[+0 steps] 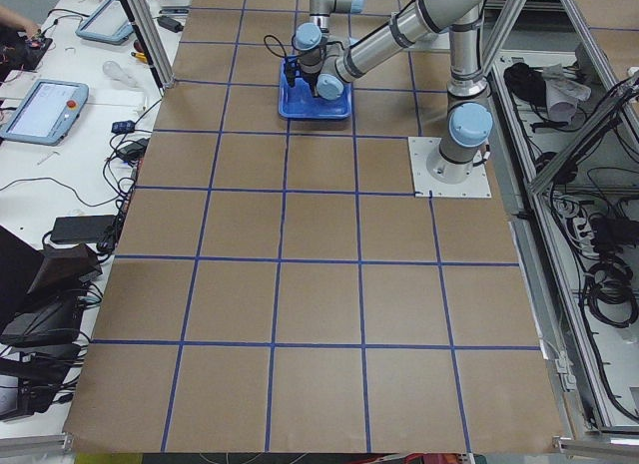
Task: Assemble white blocks and place on blue tray
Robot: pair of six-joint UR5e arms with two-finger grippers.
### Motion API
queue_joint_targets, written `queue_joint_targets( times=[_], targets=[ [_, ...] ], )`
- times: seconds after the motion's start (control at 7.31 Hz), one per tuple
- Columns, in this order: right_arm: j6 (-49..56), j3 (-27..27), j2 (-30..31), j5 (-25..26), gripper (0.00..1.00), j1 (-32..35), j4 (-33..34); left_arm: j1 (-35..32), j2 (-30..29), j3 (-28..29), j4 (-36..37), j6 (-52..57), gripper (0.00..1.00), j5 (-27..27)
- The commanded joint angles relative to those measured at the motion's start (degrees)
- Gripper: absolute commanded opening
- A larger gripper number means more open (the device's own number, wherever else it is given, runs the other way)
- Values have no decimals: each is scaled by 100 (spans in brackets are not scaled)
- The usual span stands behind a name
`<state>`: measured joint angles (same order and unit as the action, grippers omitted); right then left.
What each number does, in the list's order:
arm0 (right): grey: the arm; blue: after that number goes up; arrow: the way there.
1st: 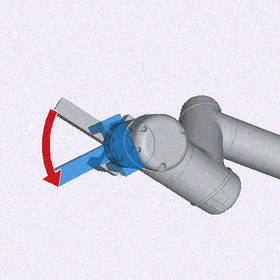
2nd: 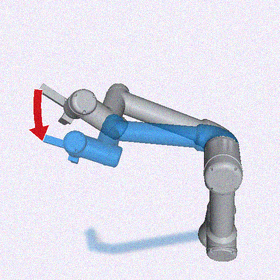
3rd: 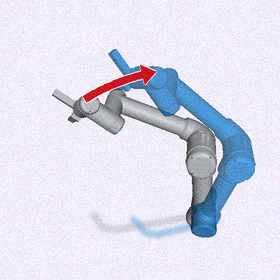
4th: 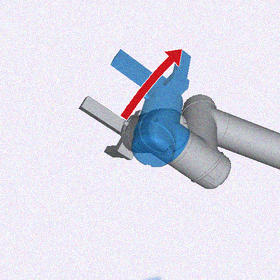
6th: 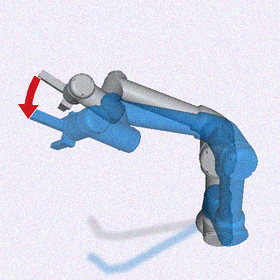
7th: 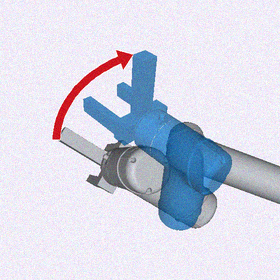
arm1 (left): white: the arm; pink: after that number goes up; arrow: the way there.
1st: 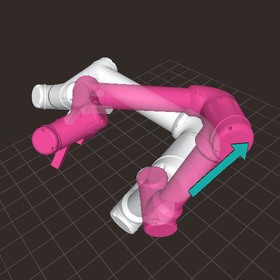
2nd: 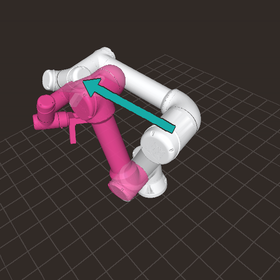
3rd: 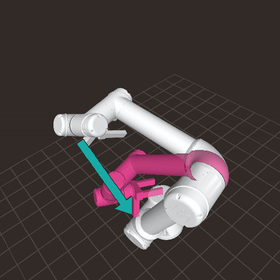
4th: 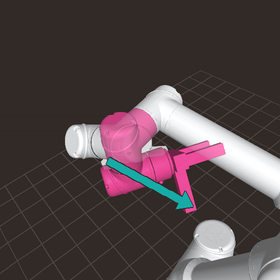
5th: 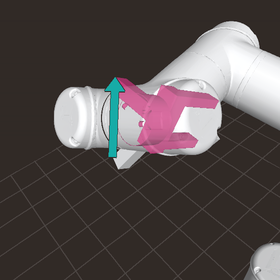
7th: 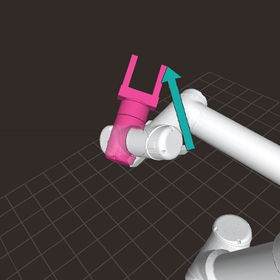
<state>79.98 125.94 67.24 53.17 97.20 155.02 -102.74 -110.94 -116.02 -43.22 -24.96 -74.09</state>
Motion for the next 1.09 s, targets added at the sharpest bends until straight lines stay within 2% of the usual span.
queue_joint_targets(
  times=[0.0, 0.14, 0.55, 0.68, 0.82, 0.96],
  targets=[
    [0, 0, 0, -9, 46, 0, -7, 0, 2, 0, -2, 0, 0, 0],
    [-9, 0, -9, 35, 99, 0, -33, 0, 2, 0, 7, 0, 0, 0],
    [-18, 0, 8, 44, 100, 0, -51, 0, -7, 0, 7, 0, 0, 0],
    [-105, -95, 104, 218, 100, -8, -77, 0, 11, 0, 7, -9, 0, 0],
    [-436, -296, 149, 324, 100, -8, -217, -9, 37, 0, 15, -52, 0, 0],
    [-527, -638, 262, 343, 100, -26, -853, -26, 46, 0, 16, -70, 0, 0]
  ],
)
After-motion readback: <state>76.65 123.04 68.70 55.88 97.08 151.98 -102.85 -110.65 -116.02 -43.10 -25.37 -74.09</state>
